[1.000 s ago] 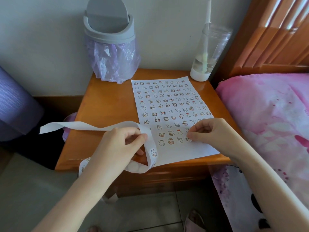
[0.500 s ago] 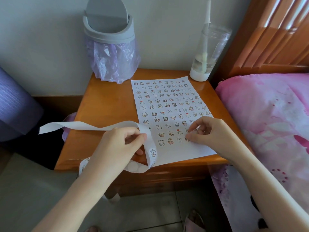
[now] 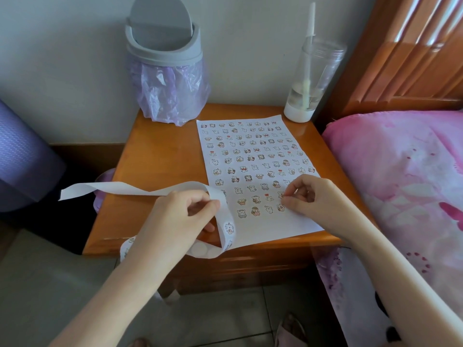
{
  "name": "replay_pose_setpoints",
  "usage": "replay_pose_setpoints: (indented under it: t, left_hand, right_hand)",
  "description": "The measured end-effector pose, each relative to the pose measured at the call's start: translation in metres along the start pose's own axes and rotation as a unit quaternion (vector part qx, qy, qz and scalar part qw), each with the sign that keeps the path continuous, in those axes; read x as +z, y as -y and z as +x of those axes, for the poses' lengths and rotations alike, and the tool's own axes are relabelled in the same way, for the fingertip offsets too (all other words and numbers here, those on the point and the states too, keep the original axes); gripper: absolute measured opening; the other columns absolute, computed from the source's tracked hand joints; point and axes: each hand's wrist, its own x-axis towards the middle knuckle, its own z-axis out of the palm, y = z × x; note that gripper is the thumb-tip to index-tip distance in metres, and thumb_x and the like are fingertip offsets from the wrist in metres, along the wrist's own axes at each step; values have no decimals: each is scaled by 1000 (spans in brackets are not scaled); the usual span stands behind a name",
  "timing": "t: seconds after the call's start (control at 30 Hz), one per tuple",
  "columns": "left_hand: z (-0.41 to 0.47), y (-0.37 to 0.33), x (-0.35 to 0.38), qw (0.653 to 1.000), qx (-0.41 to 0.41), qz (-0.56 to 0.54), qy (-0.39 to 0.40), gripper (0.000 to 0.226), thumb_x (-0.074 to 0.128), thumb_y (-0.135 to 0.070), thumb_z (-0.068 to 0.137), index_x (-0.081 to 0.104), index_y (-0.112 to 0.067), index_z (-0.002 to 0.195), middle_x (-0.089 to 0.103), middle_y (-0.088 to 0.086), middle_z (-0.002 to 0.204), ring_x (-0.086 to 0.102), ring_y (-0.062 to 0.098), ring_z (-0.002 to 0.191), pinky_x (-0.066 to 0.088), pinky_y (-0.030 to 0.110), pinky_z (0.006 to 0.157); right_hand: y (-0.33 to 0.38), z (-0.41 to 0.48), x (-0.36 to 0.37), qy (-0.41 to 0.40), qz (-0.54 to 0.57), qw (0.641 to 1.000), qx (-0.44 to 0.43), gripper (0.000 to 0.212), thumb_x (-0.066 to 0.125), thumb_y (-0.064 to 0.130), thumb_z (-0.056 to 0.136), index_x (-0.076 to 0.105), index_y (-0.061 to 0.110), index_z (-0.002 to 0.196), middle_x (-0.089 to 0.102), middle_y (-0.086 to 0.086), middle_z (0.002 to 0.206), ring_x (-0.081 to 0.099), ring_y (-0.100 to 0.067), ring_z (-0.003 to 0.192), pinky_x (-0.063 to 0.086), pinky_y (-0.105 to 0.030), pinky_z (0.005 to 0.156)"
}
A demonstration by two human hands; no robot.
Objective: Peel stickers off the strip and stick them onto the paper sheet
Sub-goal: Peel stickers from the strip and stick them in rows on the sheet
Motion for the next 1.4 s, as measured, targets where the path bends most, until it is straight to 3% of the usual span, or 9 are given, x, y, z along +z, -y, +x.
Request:
replay_pose_setpoints:
  t: [0.13, 0.23, 0.33, 0.47, 0.7, 0.8, 0.93, 1.2, 1.4]
  left_hand:
    - [0, -1, -1, 1000, 8, -7, -4, 15, 58, -33, 88, 69, -27, 96, 70, -15, 83, 65, -7, 68, 56, 19, 55]
    - [-1, -4, -8, 998, 11, -65, -10, 11, 57, -31, 88, 68, -30, 86, 69, -11, 68, 61, -2, 50, 43, 8, 44]
    - [-1, -8, -12, 989, 5, -149, -11, 11, 58, -31, 88, 68, -27, 86, 72, -10, 75, 67, 12, 55, 50, 15, 49]
    - [-4, -15, -9, 980, 4, -201, 6, 11, 57, -23, 89, 67, -18, 87, 72, 3, 67, 69, 14, 55, 54, 17, 49]
    - [-5, -14, -9, 982, 15, -188, -20, 15, 55, -27, 88, 67, -18, 88, 72, -4, 66, 68, 14, 51, 56, 18, 50]
    - [-6, -18, -9, 979, 17, -204, -16, 14, 54, -24, 89, 65, -15, 86, 72, -1, 66, 67, 11, 50, 51, 12, 47]
    - [-6, -20, -10, 971, 4, -239, 1, 25, 54, -33, 87, 68, -12, 90, 72, 7, 68, 69, 17, 56, 56, 19, 53]
    - [-6, -19, -11, 970, 4, -240, 34, 25, 60, -33, 79, 71, -12, 83, 73, 3, 70, 71, 16, 67, 59, 21, 65]
    - [-5, -18, -9, 974, 9, -227, 23, 19, 61, -27, 82, 71, -12, 76, 71, 1, 64, 70, 13, 61, 56, 16, 59]
  right_hand:
    - [-1, 1, 1, -13, -9, 1000, 5, 11, 68, 29, 83, 65, 19, 85, 62, -8, 77, 44, -10, 59, 34, -26, 57]
    - [3, 1, 4, -38, 9, 999, 6, 11, 63, 30, 86, 64, 18, 86, 65, -3, 76, 47, -9, 57, 38, -26, 55]
    - [18, -5, 7, -67, 72, 995, -31, 15, 56, 28, 91, 65, 17, 85, 65, 3, 68, 49, -8, 51, 40, -22, 49]
    - [47, -22, 22, 19, 185, 978, -99, 24, 56, 33, 85, 65, 12, 93, 69, 0, 75, 61, -8, 61, 49, -21, 52]
    - [60, -39, 37, 30, 182, 973, -136, 15, 71, 23, 80, 69, 24, 94, 70, 10, 86, 66, -11, 83, 56, -27, 73]
    - [61, -38, 41, 21, 194, 972, -131, 13, 70, 19, 81, 70, 22, 94, 70, 9, 87, 66, -12, 83, 57, -31, 72]
    - [61, -39, 44, 6, 221, 968, -116, 13, 70, 12, 81, 72, 18, 92, 71, 5, 82, 67, -14, 73, 58, -33, 70]
    - [60, -38, 45, -24, 161, 974, -158, 14, 68, 15, 82, 71, 24, 92, 70, 14, 85, 66, -7, 81, 55, -19, 73]
    - [59, -39, 48, -53, 95, 971, -211, 13, 68, 10, 82, 72, 17, 93, 68, 13, 86, 63, -1, 84, 51, -10, 72]
